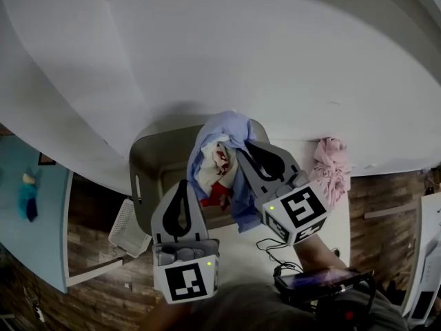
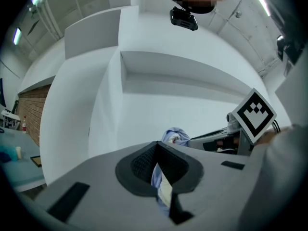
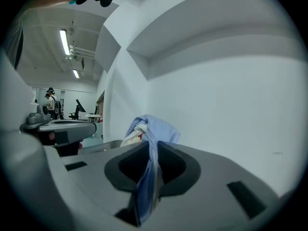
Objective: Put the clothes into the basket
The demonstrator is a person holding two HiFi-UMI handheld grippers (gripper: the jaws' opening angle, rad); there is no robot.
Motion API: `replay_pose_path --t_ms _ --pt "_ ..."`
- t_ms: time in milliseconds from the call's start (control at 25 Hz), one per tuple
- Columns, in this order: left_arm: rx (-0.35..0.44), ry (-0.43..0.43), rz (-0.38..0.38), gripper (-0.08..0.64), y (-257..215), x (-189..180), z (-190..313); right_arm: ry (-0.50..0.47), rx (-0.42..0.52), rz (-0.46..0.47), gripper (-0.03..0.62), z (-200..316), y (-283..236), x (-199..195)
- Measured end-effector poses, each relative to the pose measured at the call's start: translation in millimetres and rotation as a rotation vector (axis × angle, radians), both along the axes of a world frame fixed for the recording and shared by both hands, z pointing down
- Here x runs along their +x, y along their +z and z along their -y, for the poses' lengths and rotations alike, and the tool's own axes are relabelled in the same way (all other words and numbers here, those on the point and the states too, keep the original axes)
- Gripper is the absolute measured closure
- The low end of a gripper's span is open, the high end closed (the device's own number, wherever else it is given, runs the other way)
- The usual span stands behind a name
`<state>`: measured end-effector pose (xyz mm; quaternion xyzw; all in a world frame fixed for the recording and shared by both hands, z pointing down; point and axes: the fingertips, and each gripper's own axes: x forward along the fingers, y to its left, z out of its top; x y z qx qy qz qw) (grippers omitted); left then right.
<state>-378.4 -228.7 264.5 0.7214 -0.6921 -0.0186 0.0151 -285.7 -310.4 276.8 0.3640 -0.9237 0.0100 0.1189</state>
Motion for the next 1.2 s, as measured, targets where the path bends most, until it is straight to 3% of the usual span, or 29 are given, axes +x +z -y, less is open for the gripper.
replay_pose_path --t_ms 160,680,1000,1200 --pt "-0.012 0.0 0.004 0.555 2.0 1.2 0.8 -0.013 -0.031 -0.031 0.505 -2.0 14.7 0.3" --pt "0.009 0.03 0.025 0.555 -2.2 14.8 -1.9 0.042 0.038 0.045 0.513 -7.1 -11.9 20.2" --pt "0.046 0.056 0.051 0.555 -14.0 51.1 -24.0 0.069 0.114 0.152 0.58 -42.3 -42.3 66.5" --pt "0.101 0.057 0.094 0.555 -19.9 77.1 -41.3 0.079 0.128 0.152 0.58 -77.2 -40.0 104.7"
